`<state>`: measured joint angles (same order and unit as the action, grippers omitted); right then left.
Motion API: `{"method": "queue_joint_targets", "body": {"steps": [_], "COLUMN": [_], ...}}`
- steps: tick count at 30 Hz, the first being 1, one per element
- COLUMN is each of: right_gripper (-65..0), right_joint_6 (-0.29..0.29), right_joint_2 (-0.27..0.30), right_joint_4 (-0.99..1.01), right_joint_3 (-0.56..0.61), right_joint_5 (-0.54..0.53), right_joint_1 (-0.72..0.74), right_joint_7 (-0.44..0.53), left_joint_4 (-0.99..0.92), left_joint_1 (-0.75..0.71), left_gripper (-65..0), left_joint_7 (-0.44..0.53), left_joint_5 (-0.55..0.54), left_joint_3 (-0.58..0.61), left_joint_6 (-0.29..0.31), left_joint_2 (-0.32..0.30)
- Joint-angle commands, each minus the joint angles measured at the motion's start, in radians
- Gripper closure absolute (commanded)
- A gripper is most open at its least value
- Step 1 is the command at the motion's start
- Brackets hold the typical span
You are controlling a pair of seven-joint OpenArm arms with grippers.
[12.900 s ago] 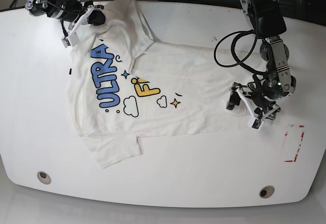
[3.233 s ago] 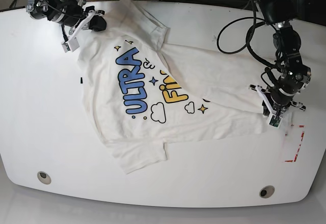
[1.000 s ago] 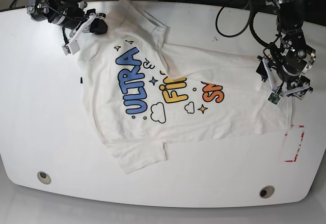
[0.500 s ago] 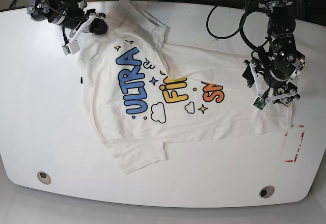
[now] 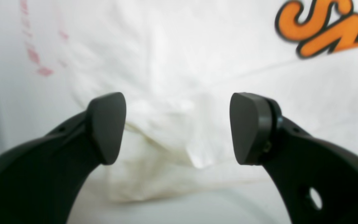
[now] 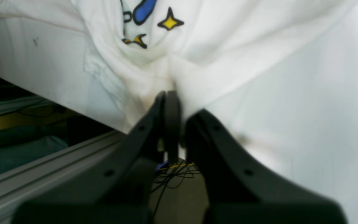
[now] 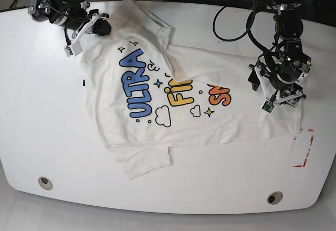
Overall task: Layout the t-shirt on the table in an organized manner, then fold the t-shirt properly
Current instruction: 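Release and regrasp the shirt hem edge with the left gripper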
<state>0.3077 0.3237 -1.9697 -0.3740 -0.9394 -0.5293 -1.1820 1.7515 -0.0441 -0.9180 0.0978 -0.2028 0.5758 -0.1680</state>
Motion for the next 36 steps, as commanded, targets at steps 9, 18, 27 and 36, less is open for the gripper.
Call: {"method": "queue_joint_targets", "body": {"steps": [9, 18, 27, 36], "right_gripper": [0.0, 0.0, 0.0, 0.0], "right_joint_6": [0.005, 0.005, 0.005, 0.005], "right_joint_2": [0.009, 0.01, 0.01, 0.01], "right_joint_4": [-0.016, -0.016, -0.016, -0.016], "right_joint_3": [-0.007, -0.007, -0.007, -0.007], "right_joint_5": [-0.019, -0.019, -0.019, -0.019], "right_joint_1": [0.002, 0.001, 0.001, 0.002], "right_joint_7": [0.014, 0.014, 0.014, 0.014], "left_joint_4": [-0.02, -0.032, -0.063, -0.069], "left_joint_1": [0.008, 0.008, 0.011, 0.011], "left_gripper": [-49.3, -49.3, -49.3, -49.2], "left_joint_7": [0.069, 0.07, 0.073, 0.073], "left_joint_5": [0.001, 0.041, 0.062, 0.064], "left_joint_3": [-0.004, -0.007, -0.008, -0.008], "left_joint_6": [-0.006, -0.007, -0.007, -0.007], "left_joint_2": [-0.009, -0.028, -0.031, -0.04]}}
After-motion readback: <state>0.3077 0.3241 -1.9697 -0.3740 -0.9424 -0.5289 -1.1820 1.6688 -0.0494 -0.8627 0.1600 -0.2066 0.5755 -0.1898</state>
